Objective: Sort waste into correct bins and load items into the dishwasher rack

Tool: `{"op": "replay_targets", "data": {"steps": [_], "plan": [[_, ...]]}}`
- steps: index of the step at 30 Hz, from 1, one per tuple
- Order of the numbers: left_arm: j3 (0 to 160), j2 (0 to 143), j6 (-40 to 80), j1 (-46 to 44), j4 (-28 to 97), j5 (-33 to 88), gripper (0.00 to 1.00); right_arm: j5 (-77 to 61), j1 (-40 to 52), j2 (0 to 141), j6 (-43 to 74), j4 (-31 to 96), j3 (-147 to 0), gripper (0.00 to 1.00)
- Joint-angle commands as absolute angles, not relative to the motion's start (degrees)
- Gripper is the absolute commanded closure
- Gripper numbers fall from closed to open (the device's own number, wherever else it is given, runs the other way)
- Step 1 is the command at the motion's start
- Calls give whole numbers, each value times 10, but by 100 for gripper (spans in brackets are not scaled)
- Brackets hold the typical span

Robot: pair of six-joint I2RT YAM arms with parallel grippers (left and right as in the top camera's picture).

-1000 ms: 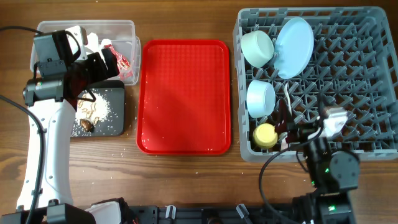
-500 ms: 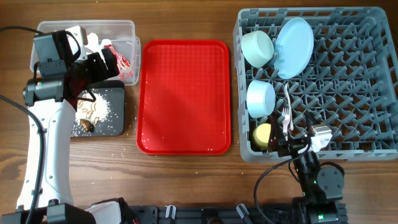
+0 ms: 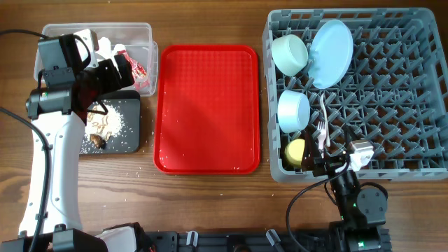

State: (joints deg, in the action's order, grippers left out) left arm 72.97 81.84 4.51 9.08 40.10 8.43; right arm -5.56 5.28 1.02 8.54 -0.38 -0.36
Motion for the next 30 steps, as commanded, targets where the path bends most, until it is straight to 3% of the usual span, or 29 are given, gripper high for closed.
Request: {"op": "replay_targets", "data": {"steps": [1, 10, 14, 16, 18, 24, 30], "plan": [[731, 805, 34, 92, 404, 90, 0, -65, 53, 12, 91, -4, -3, 0], [711, 709, 31, 34, 457, 47, 0, -65, 53, 12, 91, -4, -3, 0], [538, 559, 28, 28, 272, 63, 0, -65, 53, 12, 91, -4, -3, 0], [342, 413, 28, 28, 101, 92, 0, -65, 53, 12, 91, -4, -3, 1], [223, 312, 28, 28, 21, 96, 0, -65, 53, 12, 91, -4, -3, 0], [85, 135, 28, 28, -9, 95, 0, -65, 53, 12, 91, -4, -3, 0], [46, 75, 29, 28, -9, 96, 0, -65, 53, 12, 91, -4, -3, 0]]}}
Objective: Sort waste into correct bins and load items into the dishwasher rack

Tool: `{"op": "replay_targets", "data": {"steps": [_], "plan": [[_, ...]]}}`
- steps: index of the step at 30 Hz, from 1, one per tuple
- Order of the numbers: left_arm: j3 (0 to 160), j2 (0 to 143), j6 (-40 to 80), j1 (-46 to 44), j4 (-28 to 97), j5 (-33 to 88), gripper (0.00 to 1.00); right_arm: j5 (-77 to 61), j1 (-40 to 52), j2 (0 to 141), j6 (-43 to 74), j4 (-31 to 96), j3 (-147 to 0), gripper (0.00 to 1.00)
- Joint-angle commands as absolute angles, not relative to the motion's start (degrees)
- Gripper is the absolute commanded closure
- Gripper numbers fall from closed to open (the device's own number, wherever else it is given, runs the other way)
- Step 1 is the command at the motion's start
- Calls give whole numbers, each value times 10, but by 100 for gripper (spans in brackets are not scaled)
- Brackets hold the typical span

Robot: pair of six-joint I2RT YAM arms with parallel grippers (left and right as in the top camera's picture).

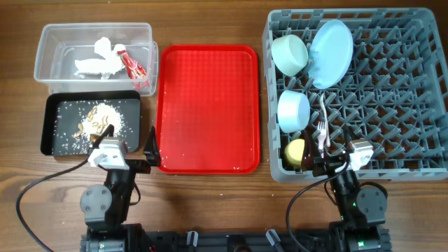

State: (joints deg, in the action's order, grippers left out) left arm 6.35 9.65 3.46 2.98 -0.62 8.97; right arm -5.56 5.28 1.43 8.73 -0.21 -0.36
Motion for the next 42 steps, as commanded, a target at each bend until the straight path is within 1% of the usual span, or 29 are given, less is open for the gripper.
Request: {"op": "replay_targets", "data": {"steps": [1, 6, 12, 15, 42], "plan": [[41, 68, 30, 28, -9, 96, 0, -65, 53, 12, 91, -4, -3, 0], [3, 1, 32, 28, 5, 96, 0, -65, 53, 12, 91, -4, -3, 0], [3, 1, 35, 28, 36, 98, 0, -65, 53, 12, 91, -4, -3, 0], [3, 1, 50, 28, 35, 98, 0, -65, 53, 12, 91, -4, -3, 0], [3, 2, 49, 28, 35, 98, 0, -65, 53, 12, 91, -4, -3, 0]]}}
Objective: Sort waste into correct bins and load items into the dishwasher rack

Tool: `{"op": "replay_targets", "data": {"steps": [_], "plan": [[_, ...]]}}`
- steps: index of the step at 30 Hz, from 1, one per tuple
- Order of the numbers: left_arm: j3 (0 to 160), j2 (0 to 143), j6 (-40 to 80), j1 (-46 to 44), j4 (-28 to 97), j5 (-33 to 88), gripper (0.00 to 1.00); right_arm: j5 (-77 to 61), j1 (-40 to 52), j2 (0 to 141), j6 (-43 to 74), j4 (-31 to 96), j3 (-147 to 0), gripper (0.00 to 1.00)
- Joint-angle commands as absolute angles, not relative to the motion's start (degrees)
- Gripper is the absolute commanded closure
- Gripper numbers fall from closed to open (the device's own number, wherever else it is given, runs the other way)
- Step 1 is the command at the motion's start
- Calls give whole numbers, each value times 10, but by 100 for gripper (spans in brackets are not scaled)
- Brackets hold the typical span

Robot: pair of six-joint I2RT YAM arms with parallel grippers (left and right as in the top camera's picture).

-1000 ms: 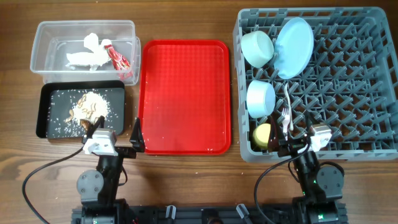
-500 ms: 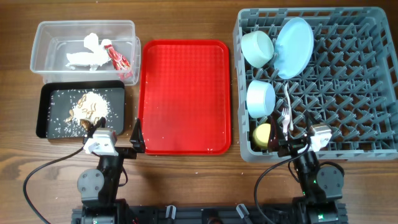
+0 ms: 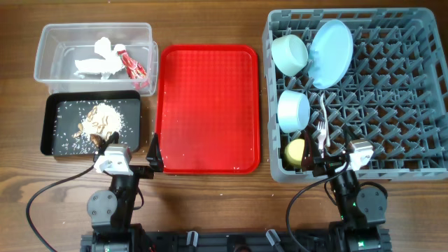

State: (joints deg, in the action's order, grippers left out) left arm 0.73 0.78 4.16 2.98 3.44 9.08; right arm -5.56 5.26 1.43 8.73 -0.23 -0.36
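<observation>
The red tray (image 3: 207,105) in the middle carries nothing but a few crumbs. A clear bin (image 3: 49,70) at the back left holds white tissue (image 3: 94,61) and a red wrapper (image 3: 133,64). Below it, a black bin (image 3: 56,136) holds food scraps and rice (image 3: 98,120). The grey dishwasher rack (image 3: 392,91) holds a mint bowl (image 3: 290,53), a blue plate (image 3: 330,43), a pale blue cup (image 3: 293,110), a yellow piece (image 3: 297,150) and a fork (image 3: 323,126). My left gripper (image 3: 153,154) rests by the tray's front left corner. My right gripper (image 3: 319,164) sits at the rack's front wall.
Both arms are folded back at the table's front edge, the left base (image 3: 105,206) and the right base (image 3: 364,203). Cables trail over the wood beside each. Scattered grains lie on the table near the black bin.
My left arm has shifted slightly to the right and nearer the front edge. The bins, tray, rack and right arm look the same.
My left arm first reached over the bins with its gripper at the clear bin, by the red wrapper. A second later it was folded back at the front edge and the wrapper lay in the clear bin. It has since only settled. The right arm stayed still.
</observation>
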Motion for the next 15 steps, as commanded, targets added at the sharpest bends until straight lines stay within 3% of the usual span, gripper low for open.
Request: {"op": "replay_targets", "data": {"steps": [1, 15], "plan": [[3, 2, 49, 28, 35, 98, 0, -65, 53, 12, 91, -4, -3, 1], [3, 2, 49, 28, 35, 98, 0, -65, 53, 12, 91, -4, -3, 0]]}}
